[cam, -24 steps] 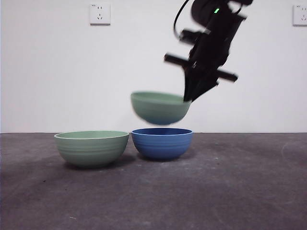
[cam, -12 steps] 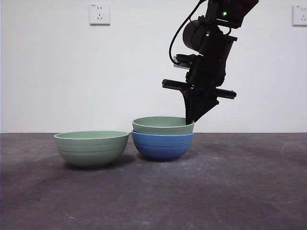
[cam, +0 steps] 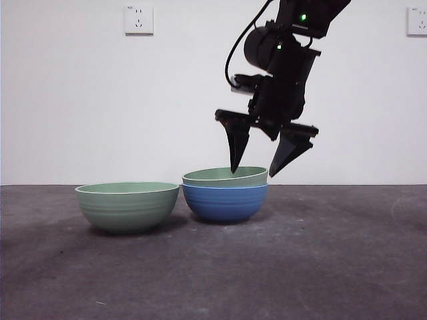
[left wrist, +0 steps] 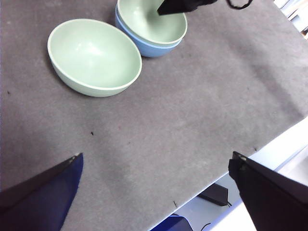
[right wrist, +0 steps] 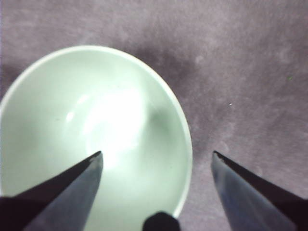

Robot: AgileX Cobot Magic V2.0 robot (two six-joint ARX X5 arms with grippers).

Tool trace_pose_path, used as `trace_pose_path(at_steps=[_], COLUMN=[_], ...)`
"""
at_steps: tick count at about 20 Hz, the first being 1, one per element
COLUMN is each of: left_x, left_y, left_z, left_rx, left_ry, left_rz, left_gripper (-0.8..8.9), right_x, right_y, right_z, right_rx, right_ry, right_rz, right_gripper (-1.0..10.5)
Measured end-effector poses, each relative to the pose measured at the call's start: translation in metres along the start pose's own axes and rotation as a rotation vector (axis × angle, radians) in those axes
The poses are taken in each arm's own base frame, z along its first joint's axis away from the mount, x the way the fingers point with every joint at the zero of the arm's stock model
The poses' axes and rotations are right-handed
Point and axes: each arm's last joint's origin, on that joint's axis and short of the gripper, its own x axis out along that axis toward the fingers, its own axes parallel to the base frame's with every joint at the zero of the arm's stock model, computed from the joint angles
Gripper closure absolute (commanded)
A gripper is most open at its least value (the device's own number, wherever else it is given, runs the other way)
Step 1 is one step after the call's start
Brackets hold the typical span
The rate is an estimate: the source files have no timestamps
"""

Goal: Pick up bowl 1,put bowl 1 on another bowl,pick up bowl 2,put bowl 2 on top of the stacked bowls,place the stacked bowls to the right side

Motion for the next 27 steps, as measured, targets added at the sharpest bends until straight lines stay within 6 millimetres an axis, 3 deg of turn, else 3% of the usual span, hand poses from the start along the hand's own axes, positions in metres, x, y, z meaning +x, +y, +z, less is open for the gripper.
trace_pose_path(at_steps=[2, 6, 14, 20, 25, 27], left_x=[0.007, 0.028, 0.106, 0.167, 0.207, 0.209], left_y=[0.005, 0.020, 0.052, 0.069, 0.082, 0.081], left_z=[0.006, 0.025, 0.066, 0.111, 0.104, 0.103], left_rx=[-0.001, -0.042, -0.118, -0.100, -0.112, -0.105], left_ry=[0.000, -0.013, 0.108, 0.194, 0.320, 0.324], left_rz=[0.000, 0.012, 0.223, 0.324, 0.365, 0.383], left_gripper=[1.55, 1.55, 1.56, 1.58, 1.72, 2.99], right_x=[-0.030, -0.122, -0.256, -0.299, -0.331, -0.339], right_y=[0.002, 0.001, 0.004, 0.012, 0.019, 0.018], right_z=[0.003, -0.001, -0.048, -0.089, -0.115, -0.121], right_rx=[-0.002, -0.016, -0.049, -0.079, -0.096, -0.087], right_ry=[-0.042, -0.139, -0.303, -0.248, -0.311, -0.337], right_rz=[0.002, 0.001, 0.006, 0.031, 0.066, 0.070], right_gripper=[5.6, 5.6, 5.6, 5.6, 5.6, 5.6])
